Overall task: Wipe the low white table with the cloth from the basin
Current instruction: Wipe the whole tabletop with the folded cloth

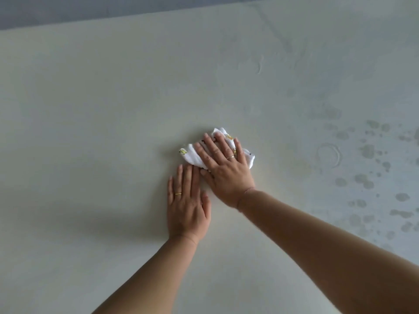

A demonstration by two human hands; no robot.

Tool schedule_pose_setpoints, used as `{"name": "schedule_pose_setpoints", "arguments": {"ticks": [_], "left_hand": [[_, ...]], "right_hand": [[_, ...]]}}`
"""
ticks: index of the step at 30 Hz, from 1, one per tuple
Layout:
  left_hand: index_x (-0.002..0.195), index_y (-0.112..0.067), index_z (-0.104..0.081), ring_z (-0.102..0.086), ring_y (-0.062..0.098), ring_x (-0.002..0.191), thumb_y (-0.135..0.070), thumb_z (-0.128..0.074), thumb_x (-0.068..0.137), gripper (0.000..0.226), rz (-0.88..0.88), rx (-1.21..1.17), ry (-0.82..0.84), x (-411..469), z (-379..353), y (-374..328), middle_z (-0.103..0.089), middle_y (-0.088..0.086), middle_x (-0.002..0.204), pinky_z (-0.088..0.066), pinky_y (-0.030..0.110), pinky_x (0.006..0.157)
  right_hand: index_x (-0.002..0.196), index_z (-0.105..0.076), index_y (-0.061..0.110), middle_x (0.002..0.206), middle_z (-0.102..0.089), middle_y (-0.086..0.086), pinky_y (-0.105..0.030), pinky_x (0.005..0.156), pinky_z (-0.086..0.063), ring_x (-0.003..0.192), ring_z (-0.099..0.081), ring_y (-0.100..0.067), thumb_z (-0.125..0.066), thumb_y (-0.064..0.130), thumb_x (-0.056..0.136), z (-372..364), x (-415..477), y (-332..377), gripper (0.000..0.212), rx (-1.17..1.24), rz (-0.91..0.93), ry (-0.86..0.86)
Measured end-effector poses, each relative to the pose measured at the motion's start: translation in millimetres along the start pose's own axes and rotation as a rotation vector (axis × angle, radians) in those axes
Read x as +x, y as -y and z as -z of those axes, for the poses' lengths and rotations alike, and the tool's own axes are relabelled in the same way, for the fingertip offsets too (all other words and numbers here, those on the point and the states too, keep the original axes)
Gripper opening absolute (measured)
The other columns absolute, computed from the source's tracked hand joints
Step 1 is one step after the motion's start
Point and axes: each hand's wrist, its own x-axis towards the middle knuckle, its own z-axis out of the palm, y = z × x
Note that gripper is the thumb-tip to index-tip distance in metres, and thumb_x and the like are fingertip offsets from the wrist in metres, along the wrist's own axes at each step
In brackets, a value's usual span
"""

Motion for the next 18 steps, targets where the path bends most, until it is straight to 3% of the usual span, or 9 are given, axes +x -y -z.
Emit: {"name": "schedule_pose_setpoints", "arguments": {"ticks": [3, 7, 9, 10, 11, 15, 18], "left_hand": [[0.142, -0.002, -0.038, -0.031, 0.031, 0.139, -0.026, -0.032, 0.089, 0.058, -0.007, -0.019, -0.001, -0.4, 2.9, 0.6, -0.035, 0.017, 0.149, -0.026, 0.049, 0.112], [0.132, -0.001, -0.051, -0.043, 0.033, 0.132, -0.022, -0.041, 0.085, 0.052, -0.065, -0.083, -0.062, 12.4, 13.1, 2.3, -0.047, 0.017, 0.141, -0.024, 0.05, 0.112], [0.127, -0.001, -0.055, -0.047, 0.034, 0.128, -0.019, -0.043, 0.084, 0.048, -0.096, -0.107, -0.125, 33.1, 20.1, 3.1, -0.052, 0.017, 0.136, -0.021, 0.05, 0.112], [0.127, -0.001, -0.054, -0.047, 0.034, 0.128, -0.018, -0.042, 0.085, 0.048, -0.09, -0.124, -0.162, 48.3, 23.3, 2.8, -0.052, 0.017, 0.136, -0.021, 0.049, 0.112], [0.129, 0.0, -0.053, -0.046, 0.034, 0.129, -0.017, -0.042, 0.086, 0.048, -0.067, -0.143, -0.203, 66.0, 26.3, 2.2, -0.051, 0.018, 0.137, -0.021, 0.048, 0.113], [0.136, 0.001, -0.044, -0.039, 0.032, 0.135, -0.016, -0.037, 0.091, 0.048, 0.04, -0.185, -0.296, 135.0, 31.8, 4.5, -0.043, 0.017, 0.144, -0.021, 0.046, 0.114], [0.142, -0.003, -0.036, -0.027, 0.03, 0.141, -0.023, -0.036, 0.094, 0.052, -0.002, -0.161, -0.206, 175.9, 26.9, 7.3, -0.031, 0.014, 0.152, -0.012, 0.043, 0.116]], "right_hand": [[0.148, -0.024, 0.029, 0.156, -0.022, 0.003, -0.046, 0.117, -0.003, 0.146, -0.013, -0.021, -0.037, 0.04, 0.097, 13.0, 10.3, -45.9, 0.053, -0.035, 0.067, 0.034], [0.149, -0.018, 0.032, 0.159, -0.014, 0.003, -0.043, 0.117, 0.003, 0.147, -0.003, -0.017, -0.032, 0.04, 0.098, 31.4, 46.8, -101.3, 0.053, 0.075, -0.427, -0.063], [0.149, -0.016, 0.032, 0.159, -0.01, 0.003, -0.046, 0.117, 0.005, 0.147, 0.0, -0.018, -0.033, 0.04, 0.097, 29.9, 64.7, -88.5, 0.055, 0.127, -0.664, -0.106], [0.149, -0.017, 0.031, 0.159, -0.011, 0.002, -0.048, 0.116, 0.006, 0.147, 0.0, -0.019, -0.035, 0.039, 0.096, 26.5, 69.9, -73.9, 0.057, 0.13, -0.698, -0.112], [0.149, -0.018, 0.03, 0.159, -0.012, 0.001, -0.049, 0.115, 0.006, 0.147, -0.001, -0.021, -0.036, 0.04, 0.095, 22.0, 72.0, -57.0, 0.058, 0.118, -0.639, -0.107], [0.148, -0.025, 0.03, 0.157, -0.021, 0.002, -0.051, 0.117, -0.004, 0.146, -0.011, -0.022, -0.032, 0.045, 0.096, 12.9, 60.2, -33.3, 0.054, -0.018, -0.032, 0.014], [0.148, -0.025, 0.031, 0.156, -0.023, 0.003, -0.048, 0.116, -0.005, 0.145, -0.015, -0.021, -0.032, 0.044, 0.097, 22.4, 77.6, -77.2, 0.053, -0.092, 0.043, 0.012]]}}
